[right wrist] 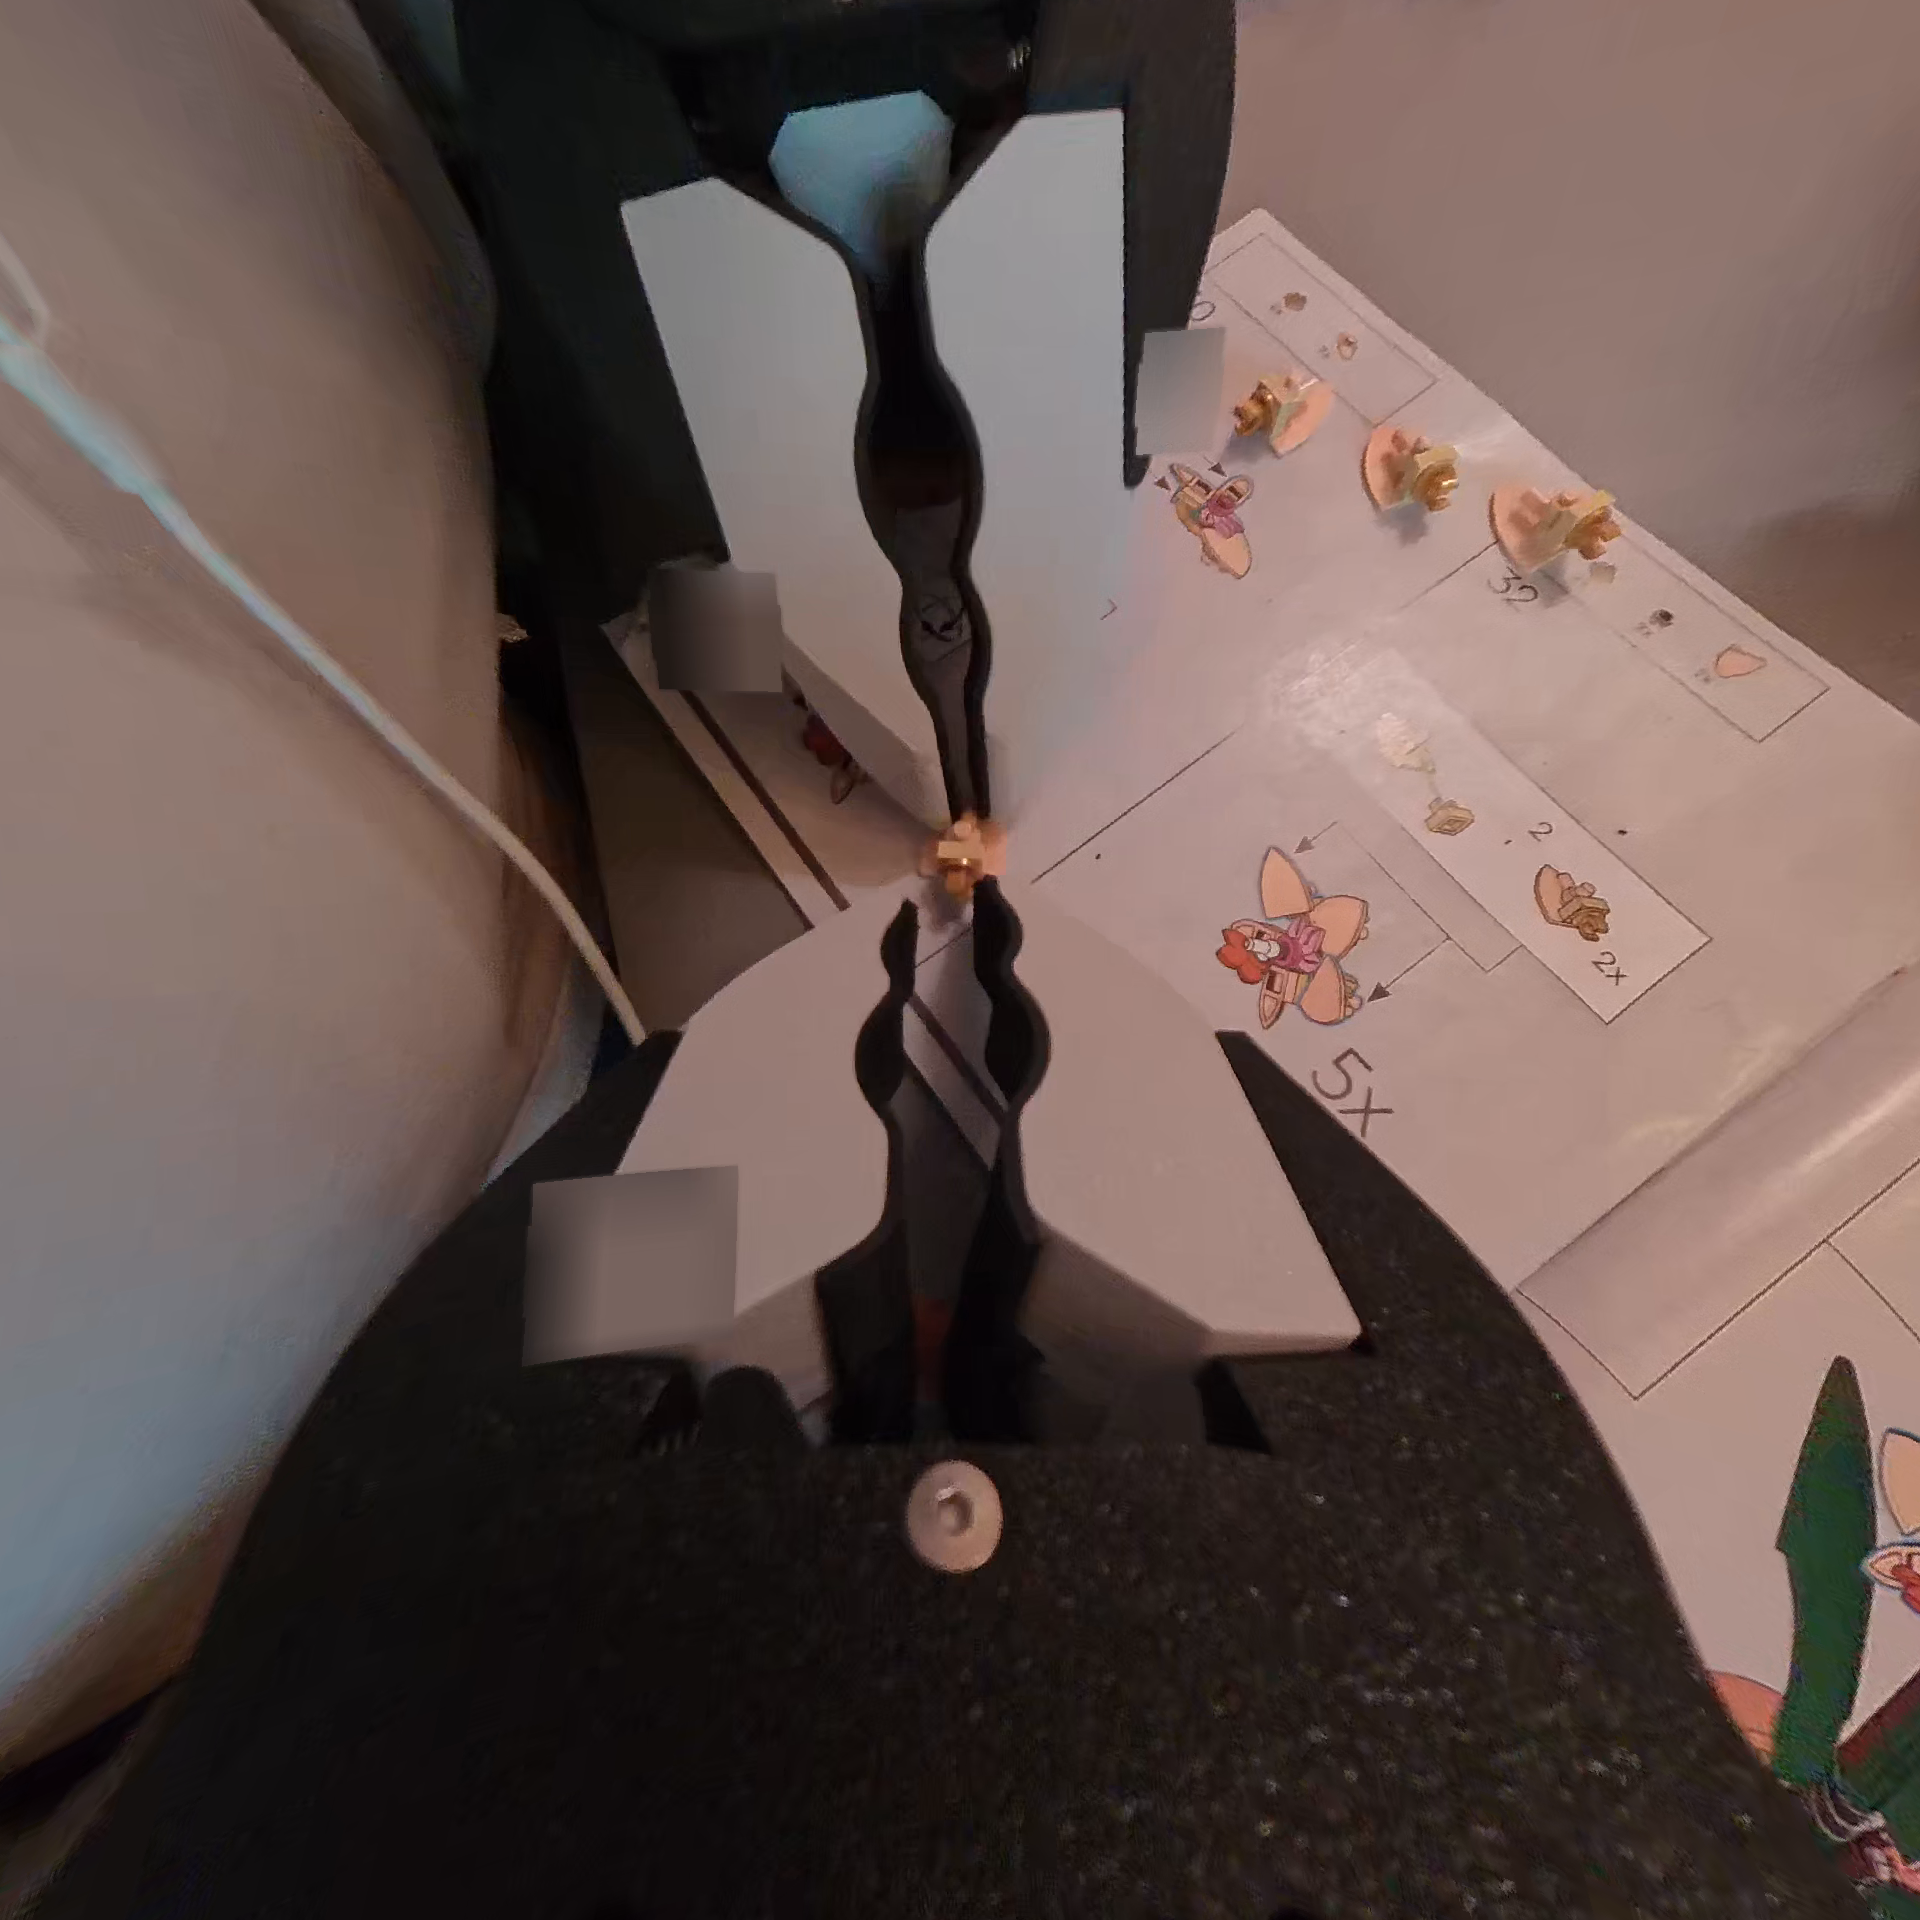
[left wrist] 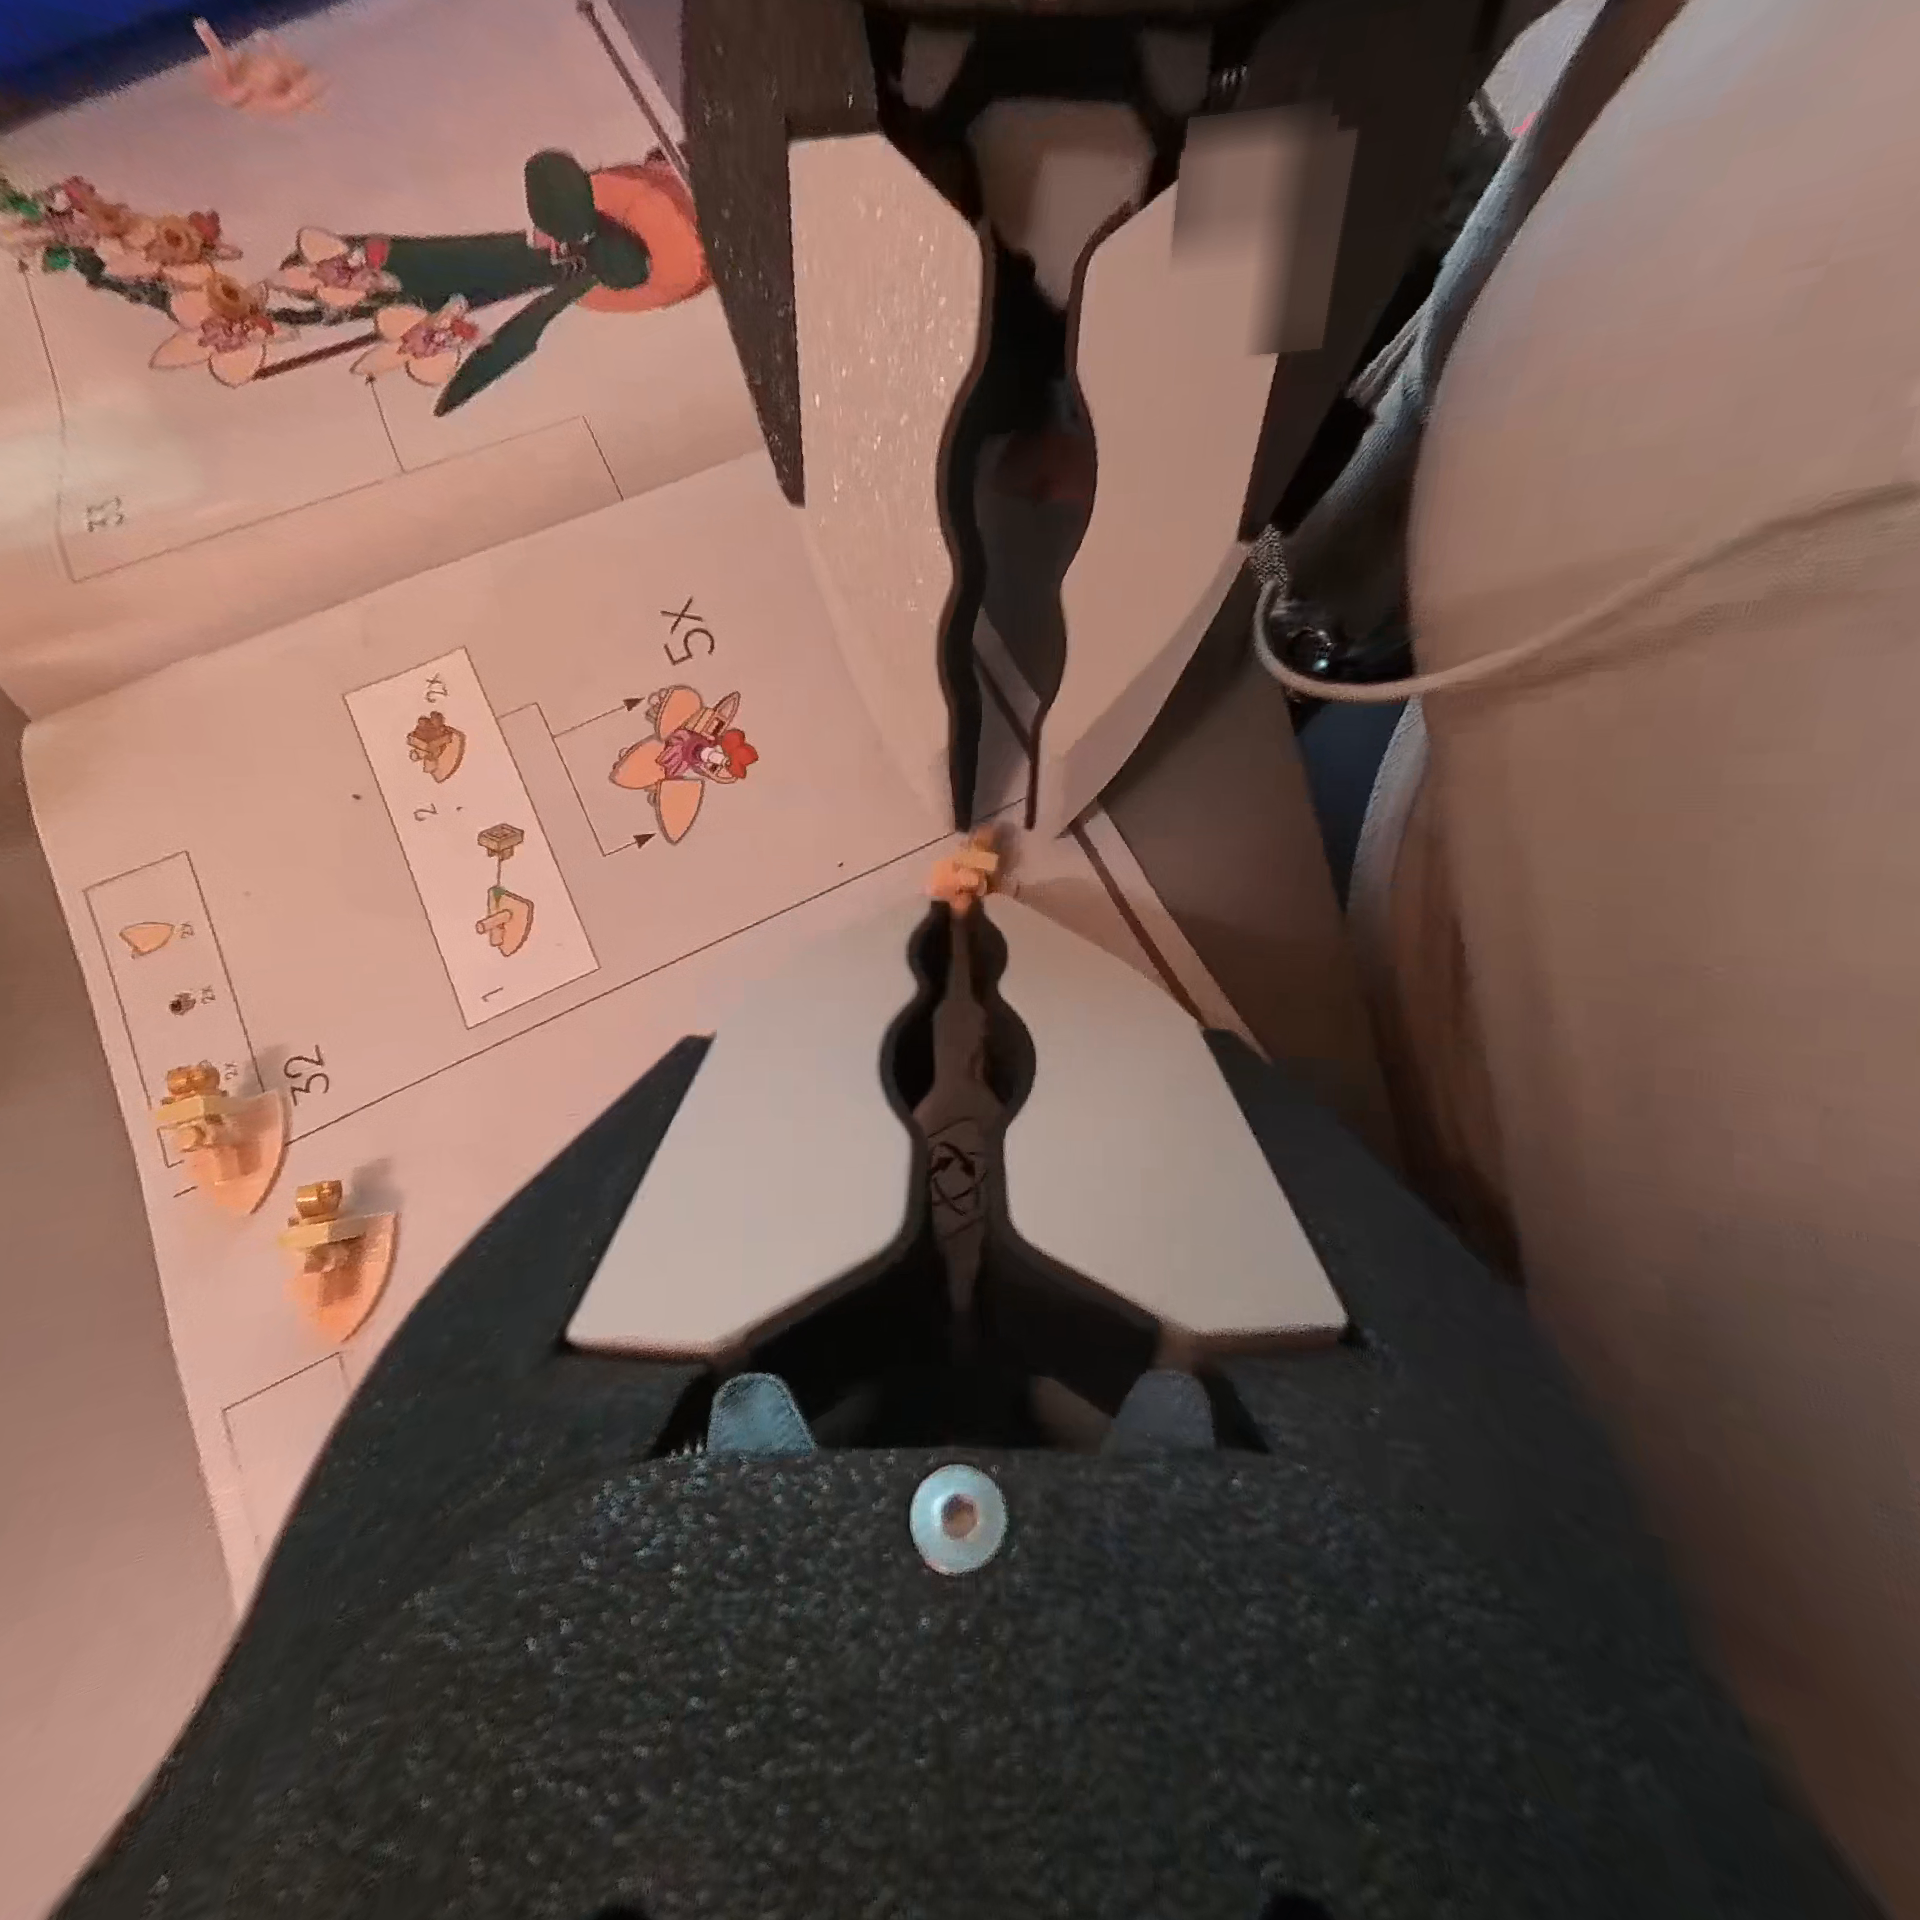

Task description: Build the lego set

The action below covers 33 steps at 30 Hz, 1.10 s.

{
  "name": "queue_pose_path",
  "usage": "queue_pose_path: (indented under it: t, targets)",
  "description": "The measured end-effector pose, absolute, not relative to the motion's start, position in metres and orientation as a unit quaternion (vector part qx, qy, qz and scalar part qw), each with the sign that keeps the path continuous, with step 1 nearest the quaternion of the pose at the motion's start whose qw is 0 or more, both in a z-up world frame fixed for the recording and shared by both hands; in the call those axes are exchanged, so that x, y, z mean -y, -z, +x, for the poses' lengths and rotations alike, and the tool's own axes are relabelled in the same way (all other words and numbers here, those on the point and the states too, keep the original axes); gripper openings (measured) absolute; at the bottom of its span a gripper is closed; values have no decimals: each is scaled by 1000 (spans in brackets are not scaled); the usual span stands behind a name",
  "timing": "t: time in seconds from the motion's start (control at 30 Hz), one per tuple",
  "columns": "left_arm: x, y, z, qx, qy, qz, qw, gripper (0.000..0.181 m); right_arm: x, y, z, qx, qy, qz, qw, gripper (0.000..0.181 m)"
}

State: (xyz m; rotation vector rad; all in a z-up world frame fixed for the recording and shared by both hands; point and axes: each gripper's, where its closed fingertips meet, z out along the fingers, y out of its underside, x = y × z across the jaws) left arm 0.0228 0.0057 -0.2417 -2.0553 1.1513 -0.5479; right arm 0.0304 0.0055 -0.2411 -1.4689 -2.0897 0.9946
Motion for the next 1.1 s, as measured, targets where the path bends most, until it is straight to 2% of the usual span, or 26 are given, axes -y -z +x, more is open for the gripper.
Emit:
queue_pose_path:
  t: [0.03,0.27,0.47,0.9,1.0,1.07,1.1]
  targets:
    - [-6,242,23,-443,214,-796,353,3,-6,242,29,743,-353,-532,202,9]
    - [-6,242,23,-440,215,-796,355,3,-7,244,27,732,-336,-558,201,3]
    - [-6,242,23,-438,202,-797,363,2,-5,244,27,632,-373,-666,133,3]
    - [-6,242,23,-438,201,-797,364,2,-3,242,27,510,-448,-734,-4,3]
    - [-6,242,23,-430,217,-801,355,2,-4,243,27,575,-434,-692,49,6]
    - [-6,242,23,-427,223,-803,352,2,-2,240,28,619,-430,-651,91,17]
    - [-6,242,23,-428,221,-802,353,2,-5,241,30,640,-415,-635,119,17]
